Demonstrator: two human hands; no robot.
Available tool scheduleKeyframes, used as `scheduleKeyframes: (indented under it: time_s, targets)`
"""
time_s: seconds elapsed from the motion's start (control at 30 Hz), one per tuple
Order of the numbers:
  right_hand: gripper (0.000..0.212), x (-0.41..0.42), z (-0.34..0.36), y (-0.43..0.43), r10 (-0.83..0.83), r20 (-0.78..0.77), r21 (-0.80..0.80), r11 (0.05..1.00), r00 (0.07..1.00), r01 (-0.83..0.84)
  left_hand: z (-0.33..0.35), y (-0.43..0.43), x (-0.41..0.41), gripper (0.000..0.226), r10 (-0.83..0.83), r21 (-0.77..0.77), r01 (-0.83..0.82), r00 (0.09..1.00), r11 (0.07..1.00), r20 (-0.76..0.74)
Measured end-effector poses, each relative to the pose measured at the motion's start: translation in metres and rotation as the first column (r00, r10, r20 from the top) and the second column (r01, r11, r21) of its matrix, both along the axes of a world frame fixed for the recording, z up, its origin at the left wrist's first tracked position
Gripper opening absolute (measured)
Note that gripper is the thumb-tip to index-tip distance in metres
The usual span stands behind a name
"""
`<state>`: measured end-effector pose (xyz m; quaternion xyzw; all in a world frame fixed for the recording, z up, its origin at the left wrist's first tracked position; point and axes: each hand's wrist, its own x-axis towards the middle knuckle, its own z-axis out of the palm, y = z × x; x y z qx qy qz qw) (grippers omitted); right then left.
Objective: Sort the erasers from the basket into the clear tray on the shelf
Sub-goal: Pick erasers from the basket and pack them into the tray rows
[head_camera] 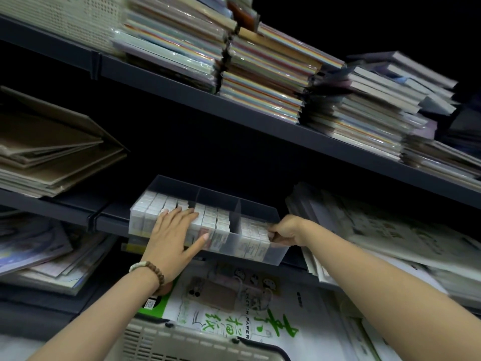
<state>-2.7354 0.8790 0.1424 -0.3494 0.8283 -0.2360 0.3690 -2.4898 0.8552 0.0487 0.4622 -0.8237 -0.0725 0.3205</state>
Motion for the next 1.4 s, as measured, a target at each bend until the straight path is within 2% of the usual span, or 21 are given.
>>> scheduleKeyframes:
  time_s: [0.07, 0.23, 0.33, 0.4, 0.53, 0.63, 0.7, 0.83, 0.87, 0.9, 0.97, 1.03, 1.1, 1.23, 1.3, 1.4]
  targets:
    - [0.018, -0.001, 0.008, 0.007, 0.02, 0.034, -0.032, 0.999, 0.999, -0.019, 0.001, 0.002, 0.001, 0.086, -0.015, 0.008, 0.015, 1.0, 1.0, -0.004]
    - [0.045, -0.009, 0.029, 0.035, 0.131, 0.043, -0.217, 0.969, 0.99, -0.118, 0.001, 0.019, 0.006, 0.071, -0.09, 0.043, 0.095, 0.992, 0.995, -0.091]
    - [0.038, -0.003, 0.021, 0.069, 0.299, 0.125, -0.267, 0.928, 0.946, -0.258, -0.009, 0.036, 0.016, 0.068, -0.154, 0.03, 0.157, 0.985, 0.987, -0.083]
    - [0.029, 0.0, -0.005, 0.09, 0.384, 0.213, -0.24, 0.912, 0.899, -0.333, -0.023, 0.05, 0.023, 0.072, -0.193, 0.1, 0.196, 0.98, 0.975, -0.044]
    - [0.026, 0.011, -0.103, 0.122, 0.34, 0.381, -0.018, 0.932, 0.86, -0.361, -0.073, 0.082, 0.031, 0.075, -0.263, 0.414, 0.201, 0.96, 0.888, 0.098]
    - [0.028, 0.018, -0.195, 0.146, 0.268, 0.356, 0.194, 0.916, 0.895, -0.351, -0.12, 0.101, 0.036, 0.068, -0.283, 0.525, 0.135, 0.935, 0.84, 0.212]
    - [0.022, 0.021, -0.252, 0.165, 0.225, 0.343, 0.291, 0.898, 0.912, -0.331, -0.155, 0.115, 0.038, 0.064, -0.269, 0.586, 0.072, 0.929, 0.807, 0.256]
    - [0.002, 0.029, -0.338, 0.2, 0.064, 0.311, 0.449, 0.869, 0.948, -0.206, -0.222, 0.149, 0.04, 0.062, -0.246, 0.787, -0.045, 0.938, 0.615, 0.246]
    - [0.013, 0.03, -0.355, 0.207, 0.056, 0.279, 0.493, 0.848, 0.959, -0.193, -0.236, 0.156, 0.041, 0.061, -0.261, 0.819, -0.068, 0.93, 0.569, 0.259]
    - [0.007, 0.032, -0.366, 0.213, 0.068, 0.259, 0.522, 0.83, 0.964, -0.198, -0.248, 0.161, 0.041, 0.061, -0.278, 0.843, -0.087, 0.922, 0.53, 0.27]
    - [0.03, 0.034, -0.388, 0.22, 0.048, 0.235, 0.562, 0.808, 0.971, -0.176, -0.265, 0.167, 0.04, 0.06, -0.3, 0.875, -0.117, 0.911, 0.47, 0.284]
    - [0.066, 0.039, -0.4, 0.223, 0.034, 0.232, 0.537, 0.829, 0.972, -0.157, -0.274, 0.167, 0.039, 0.06, -0.293, 0.889, -0.137, 0.913, 0.437, 0.284]
    - [0.076, 0.045, -0.409, 0.222, 0.016, 0.241, 0.443, 0.888, 0.97, -0.125, -0.28, 0.163, 0.036, 0.059, -0.261, 0.9, -0.146, 0.927, 0.411, 0.27]
    - [0.05, 0.05, -0.429, 0.219, -0.009, 0.143, 0.315, 0.948, 0.99, -0.037, -0.288, 0.156, 0.027, 0.054, -0.151, 0.929, -0.119, 0.972, 0.349, 0.181]
    - [0.037, 0.051, -0.437, 0.219, -0.091, 0.126, 0.283, 0.958, 0.988, 0.052, -0.292, 0.155, 0.022, 0.053, -0.065, 0.946, -0.095, 0.991, 0.311, 0.12]
    - [0.02, 0.057, -0.438, 0.217, -0.213, 0.168, 0.125, 0.973, 0.963, 0.193, -0.297, 0.156, 0.014, 0.046, 0.063, 0.964, -0.047, 0.998, 0.263, 0.031]
